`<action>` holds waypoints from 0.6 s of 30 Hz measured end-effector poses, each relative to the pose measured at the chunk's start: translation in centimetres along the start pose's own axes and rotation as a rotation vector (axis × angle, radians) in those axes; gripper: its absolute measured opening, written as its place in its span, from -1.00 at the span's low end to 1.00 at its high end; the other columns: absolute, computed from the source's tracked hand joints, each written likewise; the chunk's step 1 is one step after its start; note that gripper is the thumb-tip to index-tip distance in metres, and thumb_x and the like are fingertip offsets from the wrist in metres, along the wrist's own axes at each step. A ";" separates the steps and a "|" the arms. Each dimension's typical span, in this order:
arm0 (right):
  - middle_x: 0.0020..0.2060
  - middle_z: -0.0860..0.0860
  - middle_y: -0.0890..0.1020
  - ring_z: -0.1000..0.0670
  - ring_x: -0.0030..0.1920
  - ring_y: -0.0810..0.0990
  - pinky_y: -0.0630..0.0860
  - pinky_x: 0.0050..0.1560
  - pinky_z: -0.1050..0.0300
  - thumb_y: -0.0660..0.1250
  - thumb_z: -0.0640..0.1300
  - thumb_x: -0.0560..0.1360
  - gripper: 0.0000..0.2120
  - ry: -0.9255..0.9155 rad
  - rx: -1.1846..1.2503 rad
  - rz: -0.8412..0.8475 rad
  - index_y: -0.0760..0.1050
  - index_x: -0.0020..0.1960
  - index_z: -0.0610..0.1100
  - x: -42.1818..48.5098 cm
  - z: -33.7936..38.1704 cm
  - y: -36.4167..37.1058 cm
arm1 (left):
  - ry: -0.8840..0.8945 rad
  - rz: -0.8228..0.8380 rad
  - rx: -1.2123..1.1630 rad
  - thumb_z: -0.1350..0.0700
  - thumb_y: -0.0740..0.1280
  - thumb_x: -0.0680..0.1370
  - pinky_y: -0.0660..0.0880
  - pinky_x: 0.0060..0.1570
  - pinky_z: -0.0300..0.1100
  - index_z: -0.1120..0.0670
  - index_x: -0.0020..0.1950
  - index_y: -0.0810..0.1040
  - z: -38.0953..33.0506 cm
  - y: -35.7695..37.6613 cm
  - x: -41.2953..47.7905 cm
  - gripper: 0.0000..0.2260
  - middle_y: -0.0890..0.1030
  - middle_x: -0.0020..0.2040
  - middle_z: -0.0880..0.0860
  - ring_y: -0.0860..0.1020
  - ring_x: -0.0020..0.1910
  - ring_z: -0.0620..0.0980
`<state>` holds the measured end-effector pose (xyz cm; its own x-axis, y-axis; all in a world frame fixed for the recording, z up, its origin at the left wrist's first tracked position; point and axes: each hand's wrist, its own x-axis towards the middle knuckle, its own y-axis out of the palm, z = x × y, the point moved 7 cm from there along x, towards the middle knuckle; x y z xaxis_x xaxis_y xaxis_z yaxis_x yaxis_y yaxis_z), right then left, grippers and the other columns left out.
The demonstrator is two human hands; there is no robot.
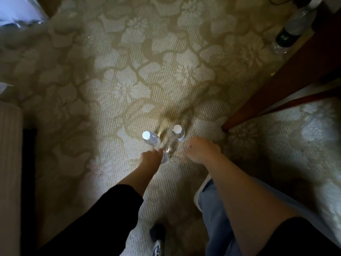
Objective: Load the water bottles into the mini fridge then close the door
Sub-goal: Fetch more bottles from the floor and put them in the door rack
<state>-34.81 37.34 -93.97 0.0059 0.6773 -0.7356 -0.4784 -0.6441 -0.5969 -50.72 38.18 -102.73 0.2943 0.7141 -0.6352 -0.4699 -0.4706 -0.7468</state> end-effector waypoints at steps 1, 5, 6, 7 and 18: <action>-0.02 -0.05 0.56 -0.07 -0.01 0.55 0.39 -0.10 0.12 0.16 -0.14 0.57 -0.82 -0.003 -0.014 0.003 0.49 0.10 -0.13 0.0 0.0 0.0 | -0.005 0.004 -0.028 0.11 0.18 0.61 0.48 -0.06 -0.10 0.15 0.37 0.27 0.1 0.1 0.2 -0.66 0.58 0.15 0.09 0.61 0.05 0.09; 0.04 -0.07 0.58 -0.09 0.04 0.56 0.40 -0.10 0.12 0.17 -0.13 0.58 -0.78 -0.024 -0.060 -0.036 0.48 0.16 -0.16 -0.6 0.0 -0.2 | 0.030 -0.053 0.055 0.13 0.16 0.61 0.48 -0.08 -0.14 0.14 0.30 0.35 0.1 -0.7 0.1 -0.73 0.61 0.12 0.07 0.62 0.04 0.06; -0.05 -0.04 0.56 -0.08 -0.02 0.55 0.39 -0.15 0.14 0.18 -0.14 0.58 -0.82 -0.024 -0.064 -0.034 0.49 0.10 -0.16 -1.0 0.0 -0.3 | 0.053 -0.077 0.104 0.14 0.16 0.61 0.48 -0.10 -0.16 0.14 0.29 0.36 0.0 -1.2 -0.4 -0.74 0.62 0.10 0.06 0.62 0.04 0.05; -0.17 -0.01 0.51 -0.07 -0.08 0.51 0.36 -0.21 0.16 0.19 -0.14 0.57 -0.88 -0.014 -0.060 -0.021 0.47 0.02 -0.15 -1.1 -0.3 -0.2 | 0.084 -0.090 0.128 0.15 0.17 0.61 0.45 -0.14 -0.16 0.14 0.28 0.37 -0.2 -1.6 -1.0 -0.75 0.62 0.10 0.07 0.62 0.03 0.05; 0.14 -0.08 0.53 -0.06 0.11 0.52 0.41 0.01 0.14 0.27 -0.16 0.54 -0.64 -0.119 0.191 -0.007 0.39 0.32 -0.16 -8.8 0.4 -0.8 | 0.458 -0.556 0.070 -0.06 0.56 0.21 0.17 -0.62 -0.36 0.07 -0.20 0.62 0.1 -10.9 -13.0 -0.69 0.54 -0.52 -0.04 0.43 -0.68 -0.12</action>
<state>-34.85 31.98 -86.89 -0.0881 0.7261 -0.6819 -0.6362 -0.5678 -0.5224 -49.51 34.14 -86.31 0.8173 0.5422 -0.1949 -0.1970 -0.0549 -0.9789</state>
